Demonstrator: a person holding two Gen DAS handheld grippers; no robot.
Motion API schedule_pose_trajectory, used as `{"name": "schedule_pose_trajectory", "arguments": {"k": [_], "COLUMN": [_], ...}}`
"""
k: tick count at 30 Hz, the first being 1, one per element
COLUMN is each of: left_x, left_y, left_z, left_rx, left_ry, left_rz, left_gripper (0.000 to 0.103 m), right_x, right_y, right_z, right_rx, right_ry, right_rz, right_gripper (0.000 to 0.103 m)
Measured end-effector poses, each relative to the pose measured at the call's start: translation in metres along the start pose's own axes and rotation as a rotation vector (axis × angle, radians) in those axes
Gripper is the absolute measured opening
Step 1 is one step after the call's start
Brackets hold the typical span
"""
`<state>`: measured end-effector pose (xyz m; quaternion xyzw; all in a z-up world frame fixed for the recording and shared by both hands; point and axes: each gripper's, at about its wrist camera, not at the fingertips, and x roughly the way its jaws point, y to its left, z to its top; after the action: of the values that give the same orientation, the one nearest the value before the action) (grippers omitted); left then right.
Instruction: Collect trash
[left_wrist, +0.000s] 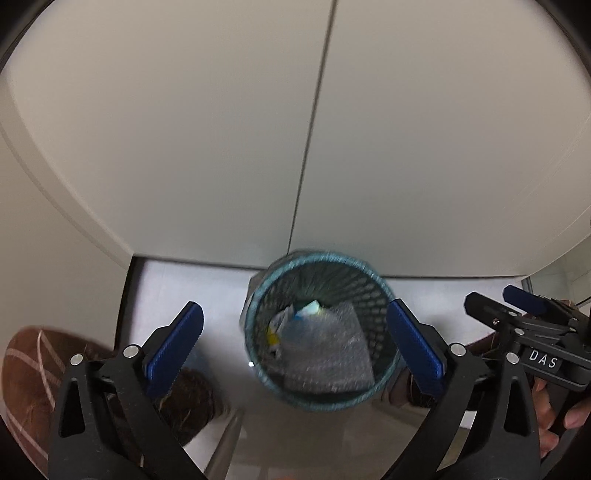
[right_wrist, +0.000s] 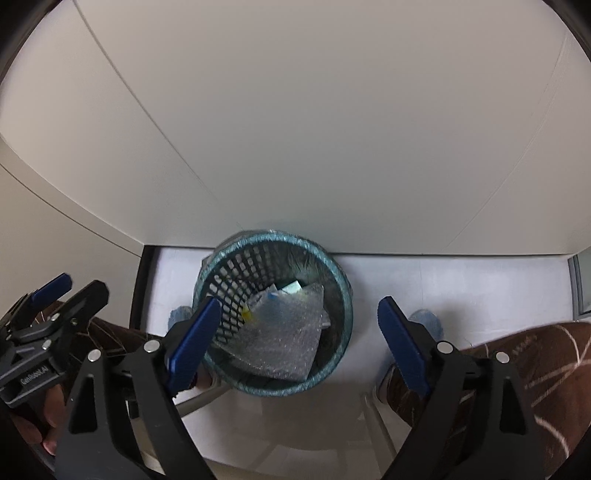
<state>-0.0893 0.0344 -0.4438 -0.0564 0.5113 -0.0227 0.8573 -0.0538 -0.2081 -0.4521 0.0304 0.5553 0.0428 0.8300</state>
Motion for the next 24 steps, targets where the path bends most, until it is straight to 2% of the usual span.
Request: {"name": "schedule_pose_trajectory", "arguments": {"k": [3,10,17,24], "left_x": [-0.003,-0.002,0.012,0.016], "left_y": [-0.001,-0.004,-0.002,-0.003], "left_z": [-0.003,-0.011,-0.016,-0.015], "left_rx": [-0.004,0.026,0.021,0.040], "left_ry": [0.027,0.056,0.103,0.096], "left_rz": [0.008,0.020,0.044,0.051], "left_gripper": [0.097,0.097,0.097,0.097], "right_x": [-0.006,-0.004,0.007,0.011], "right_y": [0.004,0.017,0.016,0.012], "right_z": [-0.008,-0.019,-0.022,-0.023], "right_rx": [-0.007,-0.069,-0.082,-0.060], "right_ry": [0.003,0.013,0.048,0.055], "right_rz": [-0.030,-0.096,-0.099,-0.098], "right_gripper": [0.089,0.090,0.089,0.089]}}
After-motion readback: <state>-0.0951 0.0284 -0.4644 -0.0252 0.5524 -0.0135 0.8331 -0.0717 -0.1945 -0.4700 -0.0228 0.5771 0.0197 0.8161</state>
